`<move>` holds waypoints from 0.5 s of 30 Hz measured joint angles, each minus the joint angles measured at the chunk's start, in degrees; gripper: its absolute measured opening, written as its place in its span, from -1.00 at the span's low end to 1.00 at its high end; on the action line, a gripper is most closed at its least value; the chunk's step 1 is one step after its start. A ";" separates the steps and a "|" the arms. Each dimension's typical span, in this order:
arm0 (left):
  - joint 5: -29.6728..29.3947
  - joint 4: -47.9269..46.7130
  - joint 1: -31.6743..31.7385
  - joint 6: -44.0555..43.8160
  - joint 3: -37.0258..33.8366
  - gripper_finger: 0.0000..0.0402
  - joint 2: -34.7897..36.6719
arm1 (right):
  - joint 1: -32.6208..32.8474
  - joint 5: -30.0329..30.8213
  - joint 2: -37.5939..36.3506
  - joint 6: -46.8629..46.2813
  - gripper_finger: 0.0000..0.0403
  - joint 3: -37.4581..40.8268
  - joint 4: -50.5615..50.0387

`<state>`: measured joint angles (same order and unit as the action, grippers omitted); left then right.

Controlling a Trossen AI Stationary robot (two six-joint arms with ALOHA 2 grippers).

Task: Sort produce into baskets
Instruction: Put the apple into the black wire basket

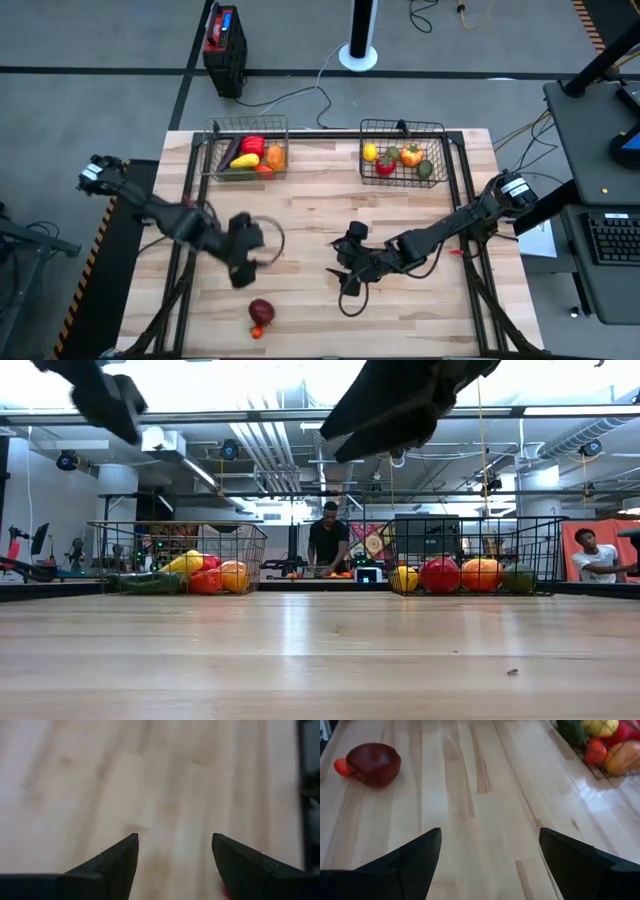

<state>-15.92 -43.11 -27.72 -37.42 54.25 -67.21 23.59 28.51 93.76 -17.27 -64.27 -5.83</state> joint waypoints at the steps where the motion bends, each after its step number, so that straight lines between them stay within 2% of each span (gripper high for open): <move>1: 0.01 0.02 -2.18 -1.66 0.38 0.17 -0.97 | 0.00 0.00 0.02 0.52 0.62 0.02 0.76; 7: -0.07 -1.25 -11.39 -7.23 6.59 0.17 -8.40 | 0.00 -0.14 0.02 3.40 0.62 0.02 4.82; 15: -1.38 -10.62 -17.45 -7.28 17.48 0.17 -20.53 | 0.00 -0.50 0.02 4.41 0.62 0.02 7.35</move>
<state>-17.30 -53.73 -45.17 -44.71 71.73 -87.74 23.59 28.01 93.78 -12.86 -64.25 1.52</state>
